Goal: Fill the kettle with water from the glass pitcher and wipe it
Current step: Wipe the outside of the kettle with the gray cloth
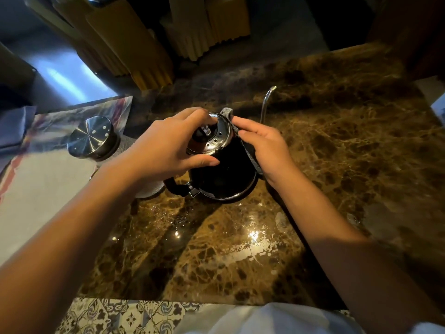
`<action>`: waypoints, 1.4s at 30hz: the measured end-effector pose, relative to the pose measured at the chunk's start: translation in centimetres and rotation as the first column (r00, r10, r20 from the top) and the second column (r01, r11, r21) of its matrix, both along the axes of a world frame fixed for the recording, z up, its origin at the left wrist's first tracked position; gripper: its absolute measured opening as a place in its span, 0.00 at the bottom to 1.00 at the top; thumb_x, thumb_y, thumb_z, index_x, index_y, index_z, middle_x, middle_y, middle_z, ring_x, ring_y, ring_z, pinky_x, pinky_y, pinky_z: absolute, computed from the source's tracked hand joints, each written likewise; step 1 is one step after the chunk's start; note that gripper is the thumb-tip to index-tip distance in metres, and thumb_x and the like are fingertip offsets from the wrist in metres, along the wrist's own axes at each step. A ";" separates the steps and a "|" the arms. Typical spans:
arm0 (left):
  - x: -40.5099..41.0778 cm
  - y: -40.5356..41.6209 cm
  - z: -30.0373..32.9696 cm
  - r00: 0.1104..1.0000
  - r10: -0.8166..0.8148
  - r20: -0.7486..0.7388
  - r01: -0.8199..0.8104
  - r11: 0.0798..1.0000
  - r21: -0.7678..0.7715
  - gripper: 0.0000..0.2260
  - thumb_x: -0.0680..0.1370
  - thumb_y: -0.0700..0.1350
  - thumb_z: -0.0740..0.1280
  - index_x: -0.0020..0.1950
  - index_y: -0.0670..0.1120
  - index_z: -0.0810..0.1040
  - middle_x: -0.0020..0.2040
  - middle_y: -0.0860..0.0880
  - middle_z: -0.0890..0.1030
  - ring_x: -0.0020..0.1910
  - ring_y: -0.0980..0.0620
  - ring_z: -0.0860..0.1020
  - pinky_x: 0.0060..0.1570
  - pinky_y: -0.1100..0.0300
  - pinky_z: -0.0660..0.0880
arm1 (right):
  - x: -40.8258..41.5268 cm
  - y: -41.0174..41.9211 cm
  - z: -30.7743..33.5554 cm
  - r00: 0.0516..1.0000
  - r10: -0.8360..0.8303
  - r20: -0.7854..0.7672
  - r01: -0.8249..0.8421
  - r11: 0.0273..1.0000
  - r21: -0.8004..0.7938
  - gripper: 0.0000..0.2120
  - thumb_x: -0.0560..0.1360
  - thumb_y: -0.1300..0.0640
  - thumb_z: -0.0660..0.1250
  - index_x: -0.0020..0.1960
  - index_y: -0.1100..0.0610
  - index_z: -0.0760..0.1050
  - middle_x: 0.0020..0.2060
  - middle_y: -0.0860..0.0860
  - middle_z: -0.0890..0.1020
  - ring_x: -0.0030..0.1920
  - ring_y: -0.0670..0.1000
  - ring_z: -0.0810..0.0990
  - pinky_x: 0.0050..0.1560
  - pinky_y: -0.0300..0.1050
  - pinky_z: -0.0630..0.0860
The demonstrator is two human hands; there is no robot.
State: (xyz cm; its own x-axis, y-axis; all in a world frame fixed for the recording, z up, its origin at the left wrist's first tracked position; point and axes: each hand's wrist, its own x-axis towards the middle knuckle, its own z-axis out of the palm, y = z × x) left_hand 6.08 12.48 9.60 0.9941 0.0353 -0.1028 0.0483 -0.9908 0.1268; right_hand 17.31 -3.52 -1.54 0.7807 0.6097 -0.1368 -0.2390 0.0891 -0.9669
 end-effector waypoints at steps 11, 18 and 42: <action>0.0 1.0 0.2 0.998 -0.048 -0.038 0.044 0.993 -0.113 0.36 0.71 0.63 0.71 0.75 0.50 0.68 0.76 0.52 0.69 0.70 0.50 0.74 0.65 0.55 0.70 | -5.0 -2.4 -3.8 0.896 -0.257 0.361 0.331 0.930 -0.159 0.19 0.80 0.70 0.62 0.65 0.58 0.83 0.62 0.44 0.82 0.64 0.35 0.77 0.66 0.27 0.70; 0.5 0.8 1.2 0.991 -0.001 -0.137 -0.021 0.987 -0.157 0.30 0.74 0.52 0.74 0.74 0.56 0.66 0.79 0.55 0.64 0.69 0.55 0.72 0.59 0.66 0.69 | -3.9 -5.5 -4.3 0.899 -0.364 0.242 0.420 0.873 -0.248 0.24 0.77 0.70 0.62 0.39 0.44 0.85 0.39 0.41 0.87 0.43 0.46 0.85 0.49 0.48 0.82; -0.2 -1.0 -1.2 0.996 0.027 0.082 -0.017 0.993 -0.115 0.22 0.79 0.53 0.68 0.72 0.54 0.70 0.81 0.53 0.62 0.72 0.45 0.72 0.64 0.46 0.75 | -2.9 -8.6 -4.3 0.934 -0.351 0.069 0.358 0.915 -0.186 0.16 0.76 0.70 0.70 0.49 0.47 0.82 0.50 0.49 0.86 0.52 0.47 0.86 0.51 0.41 0.83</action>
